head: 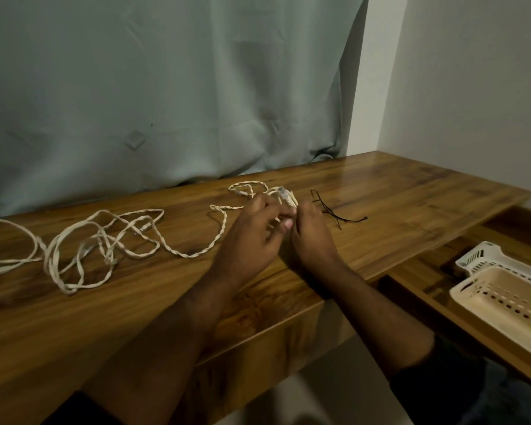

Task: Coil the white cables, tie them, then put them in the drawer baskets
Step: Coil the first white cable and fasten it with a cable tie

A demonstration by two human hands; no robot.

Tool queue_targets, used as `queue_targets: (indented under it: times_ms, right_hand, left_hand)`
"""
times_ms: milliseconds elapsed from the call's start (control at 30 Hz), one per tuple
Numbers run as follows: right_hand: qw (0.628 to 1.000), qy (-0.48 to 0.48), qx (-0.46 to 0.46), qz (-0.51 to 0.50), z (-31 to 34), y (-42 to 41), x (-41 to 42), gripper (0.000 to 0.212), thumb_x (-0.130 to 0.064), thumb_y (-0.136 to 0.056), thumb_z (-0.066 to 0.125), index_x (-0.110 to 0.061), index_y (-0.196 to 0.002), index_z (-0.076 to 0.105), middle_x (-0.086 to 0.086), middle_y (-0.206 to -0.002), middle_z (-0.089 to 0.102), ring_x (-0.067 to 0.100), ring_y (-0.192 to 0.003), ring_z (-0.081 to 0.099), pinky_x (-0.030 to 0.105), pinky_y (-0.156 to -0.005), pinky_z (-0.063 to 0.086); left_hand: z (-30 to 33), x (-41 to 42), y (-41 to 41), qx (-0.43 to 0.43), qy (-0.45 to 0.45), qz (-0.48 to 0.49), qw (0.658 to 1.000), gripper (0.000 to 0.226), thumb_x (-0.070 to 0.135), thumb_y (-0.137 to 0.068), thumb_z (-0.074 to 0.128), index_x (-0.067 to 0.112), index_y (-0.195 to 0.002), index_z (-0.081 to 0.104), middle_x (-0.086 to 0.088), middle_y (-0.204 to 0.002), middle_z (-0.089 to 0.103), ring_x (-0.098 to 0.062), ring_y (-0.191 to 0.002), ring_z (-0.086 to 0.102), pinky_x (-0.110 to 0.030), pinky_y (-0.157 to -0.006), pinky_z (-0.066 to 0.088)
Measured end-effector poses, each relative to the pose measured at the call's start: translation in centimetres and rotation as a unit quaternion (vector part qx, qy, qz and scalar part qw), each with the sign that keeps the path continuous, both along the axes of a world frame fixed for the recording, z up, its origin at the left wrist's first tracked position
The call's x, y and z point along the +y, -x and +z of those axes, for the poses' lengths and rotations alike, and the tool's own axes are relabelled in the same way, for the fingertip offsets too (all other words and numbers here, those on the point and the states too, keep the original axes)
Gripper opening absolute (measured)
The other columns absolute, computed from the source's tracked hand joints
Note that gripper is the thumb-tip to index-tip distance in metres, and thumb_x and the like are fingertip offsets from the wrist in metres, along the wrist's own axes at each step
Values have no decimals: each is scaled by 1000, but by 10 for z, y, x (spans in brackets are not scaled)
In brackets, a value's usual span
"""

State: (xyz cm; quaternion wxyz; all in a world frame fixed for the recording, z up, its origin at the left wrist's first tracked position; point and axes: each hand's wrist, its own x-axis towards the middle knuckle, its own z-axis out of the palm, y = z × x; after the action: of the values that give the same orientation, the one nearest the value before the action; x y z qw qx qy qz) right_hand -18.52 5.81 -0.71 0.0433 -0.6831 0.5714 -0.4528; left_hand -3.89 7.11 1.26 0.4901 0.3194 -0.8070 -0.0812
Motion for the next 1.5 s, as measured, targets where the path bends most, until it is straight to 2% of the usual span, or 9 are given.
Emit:
queue_targets:
  times_ms: [100,233,333,567,733,833,1133,1367,1500]
  right_hand:
    - [993,10,87,81,-3,2,0,19,-33,-102,48,-27,-118,55,-8,-116,56,10,-106,50,35,-91,47]
    - [979,-15,139,148,-4,7,7,25,-19,-97,50,-22,-121,56,-5,-123,56,15,-111,45,46,-103,40]
    - [982,-49,53,175,1,13,13,17,-10,-99,47,-25,-102,55,-7,-107,56,18,-104,48,42,-95,43]
    - [980,-55,-98,164,-3,22,2,23,-18,-108,45,-30,-93,56,-9,-86,63,2,-77,58,26,-68,45]
    - [980,8,-173,99,2,20,-2,14,-14,-106,50,-14,-115,60,-8,-92,64,2,-78,58,16,-66,44]
    - [972,3,-231,41,2,26,-5,19,-18,-108,49,-7,-111,64,2,-91,70,4,-74,61,10,-59,45]
    - [957,-94,-275,7,-9,33,-32,28,-26,-106,52,-9,-89,67,12,-83,75,29,-80,74,50,-74,61]
    - [957,-91,-276,12,-7,33,-32,32,-30,-107,50,-9,-94,70,9,-85,75,28,-82,73,44,-73,59]
    - [863,-12,-494,-105,0,46,-24,34,-34,-108,46,-13,-97,70,2,-85,72,17,-79,70,23,-65,57]
  left_hand:
    - [1,-2,2,-120,149,85,978,35,31,-101,59,16,-132,62,-2,-133,55,-21,-125,53,-42,-101,47]
    - [0,-21,7,-213,126,146,958,55,55,-104,33,16,-129,64,-6,-125,69,-26,-120,61,-43,-106,43]
    - [-9,-34,4,-154,41,101,982,52,57,-102,35,16,-107,65,-6,-96,74,-29,-87,67,-39,-71,47]
    - [-10,-44,4,-46,-102,39,993,53,67,-94,44,21,-86,68,3,-69,71,-8,-66,67,-32,-65,49]
    - [-8,-51,32,101,-252,-32,962,48,69,-88,61,22,-87,75,1,-49,59,-19,-51,65,-34,-64,47]
    - [-14,-62,56,177,-312,-31,933,38,63,-90,64,30,-79,78,0,-49,53,-17,-46,60,-34,-63,47]
    - [-14,-84,67,134,-426,13,895,42,50,-103,54,12,-106,73,8,-62,60,-5,-57,56,-24,-58,46]
    - [-18,-85,62,142,-452,-9,881,30,32,-109,47,15,-112,70,2,-81,66,-7,-67,51,-26,-63,42]
    - [-20,-85,68,148,-398,11,905,34,32,-109,47,10,-106,73,-7,-91,67,-12,-72,55,-31,-77,44]
